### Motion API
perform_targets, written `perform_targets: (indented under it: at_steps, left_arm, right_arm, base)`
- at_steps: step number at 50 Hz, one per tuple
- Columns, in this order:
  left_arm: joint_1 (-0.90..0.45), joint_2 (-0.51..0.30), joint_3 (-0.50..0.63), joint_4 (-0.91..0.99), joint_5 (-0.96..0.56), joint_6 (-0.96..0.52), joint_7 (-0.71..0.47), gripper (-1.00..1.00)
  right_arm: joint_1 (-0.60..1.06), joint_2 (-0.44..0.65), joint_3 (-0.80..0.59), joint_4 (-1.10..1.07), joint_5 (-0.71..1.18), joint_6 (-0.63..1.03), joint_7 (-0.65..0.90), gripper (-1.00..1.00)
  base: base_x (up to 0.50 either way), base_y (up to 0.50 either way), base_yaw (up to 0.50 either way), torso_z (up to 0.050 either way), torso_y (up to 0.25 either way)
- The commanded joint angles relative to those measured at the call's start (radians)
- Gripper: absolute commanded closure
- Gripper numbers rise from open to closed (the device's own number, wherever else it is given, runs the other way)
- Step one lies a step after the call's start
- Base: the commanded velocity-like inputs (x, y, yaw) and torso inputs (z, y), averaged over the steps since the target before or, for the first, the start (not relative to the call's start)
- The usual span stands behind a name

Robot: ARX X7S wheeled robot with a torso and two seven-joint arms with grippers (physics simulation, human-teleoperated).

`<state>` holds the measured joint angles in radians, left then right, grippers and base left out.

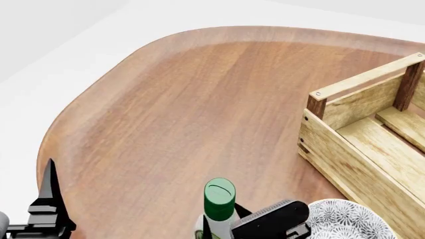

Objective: Pick up the salad dressing and put it in the tray.

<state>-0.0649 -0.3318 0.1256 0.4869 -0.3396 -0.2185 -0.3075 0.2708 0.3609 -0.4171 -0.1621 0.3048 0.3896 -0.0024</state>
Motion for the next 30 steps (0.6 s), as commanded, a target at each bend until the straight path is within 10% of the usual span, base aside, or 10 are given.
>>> perform_targets:
  at_steps: [1,30]
  left_arm:
    - [0.000,-0.005,0.000,0.007,-0.007,-0.001,-0.002,-1.00]
    - [-0.001,-0.015,-0.002,0.006,-0.027,0.004,-0.004,-1.00]
  right_arm:
    - [-0.015,0.052,0.042,-0.166,0.005,0.059,0.034,1.00]
    - [0.099,0.183,0.318,-0.404,0.174,0.329,0.133,1.00]
  base:
    - [0.00,0.00,0.00,0.000,0.000]
    - [0.00,0.00,0.00,0.000,0.000]
